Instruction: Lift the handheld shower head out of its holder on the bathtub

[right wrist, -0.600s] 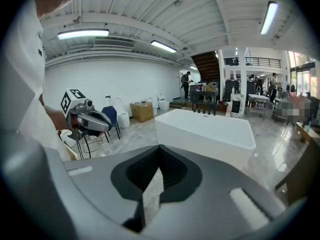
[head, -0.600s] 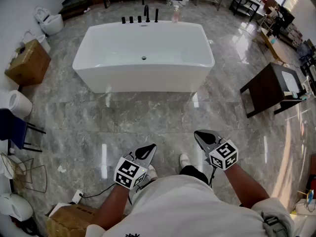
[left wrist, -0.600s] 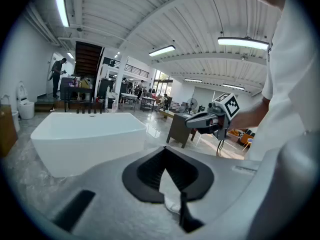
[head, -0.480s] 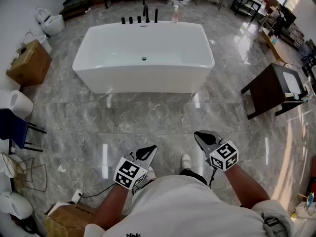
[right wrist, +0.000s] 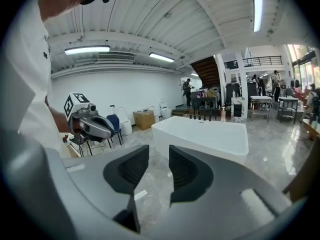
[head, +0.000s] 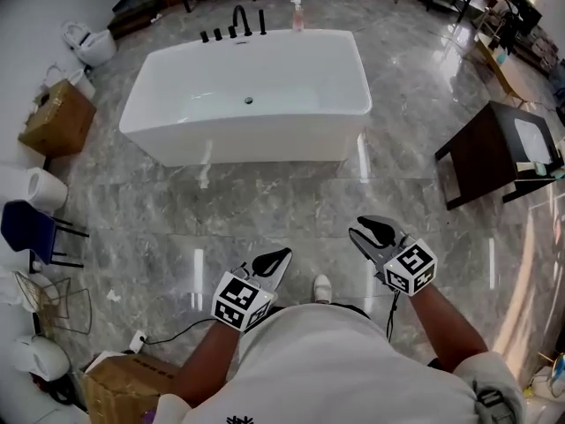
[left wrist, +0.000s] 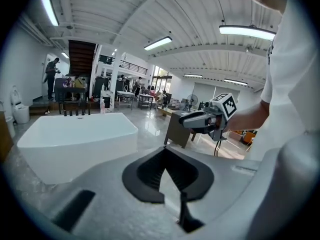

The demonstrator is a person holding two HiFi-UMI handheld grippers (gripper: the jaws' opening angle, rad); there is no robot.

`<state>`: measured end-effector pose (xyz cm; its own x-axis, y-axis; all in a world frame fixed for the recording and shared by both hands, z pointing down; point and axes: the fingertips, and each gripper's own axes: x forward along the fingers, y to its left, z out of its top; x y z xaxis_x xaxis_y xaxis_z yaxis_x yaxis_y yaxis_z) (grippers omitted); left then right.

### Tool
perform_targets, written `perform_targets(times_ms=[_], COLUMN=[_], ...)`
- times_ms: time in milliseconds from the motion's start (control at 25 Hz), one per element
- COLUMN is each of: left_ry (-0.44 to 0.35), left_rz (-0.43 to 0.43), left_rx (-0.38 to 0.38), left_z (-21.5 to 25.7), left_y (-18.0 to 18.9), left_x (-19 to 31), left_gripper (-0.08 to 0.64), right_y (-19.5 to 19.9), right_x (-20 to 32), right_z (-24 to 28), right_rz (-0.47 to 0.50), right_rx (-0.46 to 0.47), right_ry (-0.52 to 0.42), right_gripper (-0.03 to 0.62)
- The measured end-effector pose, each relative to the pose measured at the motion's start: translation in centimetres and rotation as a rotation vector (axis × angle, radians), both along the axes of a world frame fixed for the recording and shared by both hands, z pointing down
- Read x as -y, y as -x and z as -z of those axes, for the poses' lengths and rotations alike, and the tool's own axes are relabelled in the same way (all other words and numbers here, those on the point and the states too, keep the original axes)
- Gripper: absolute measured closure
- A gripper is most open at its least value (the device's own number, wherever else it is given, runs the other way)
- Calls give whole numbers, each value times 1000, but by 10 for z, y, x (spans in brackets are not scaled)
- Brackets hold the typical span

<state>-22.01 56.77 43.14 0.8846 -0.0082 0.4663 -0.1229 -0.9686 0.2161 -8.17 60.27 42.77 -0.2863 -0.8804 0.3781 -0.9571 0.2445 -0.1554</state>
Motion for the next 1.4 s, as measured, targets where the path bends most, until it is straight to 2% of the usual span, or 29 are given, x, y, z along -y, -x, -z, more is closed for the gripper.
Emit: perform_targets(times_ms=[200, 480, 640, 800, 1000, 1280, 1400], left_ry=[-14, 1, 15, 34, 15, -1, -1], left_rz=[6, -8, -20, -27, -30, 9, 40], left_rx=[4, 46, 38, 13, -29, -37, -34], left_z=[6, -4, -15, -22, -9, -6, -8], left_y=[-56, -100, -122, -159, -203, -213, -218], left_x=[-17, -12, 14, 55, 121, 212, 243], left_gripper=[554, 554, 554, 554, 554, 554, 554], right_y=[-62, -121, -134, -155, -186, -208, -218], right_x=[-12, -4, 13, 40, 100, 219, 264], right_z=[-2, -12, -24, -30, -29, -9, -5], right_rz=[-24, -83, -101, -101, -78, -21, -11], right_rx=[-1, 23, 27, 12, -7, -37, -23], right_ry=[-13, -23, -3, 27, 58, 21, 6], right_gripper=[373, 373, 373, 373, 374, 374, 376])
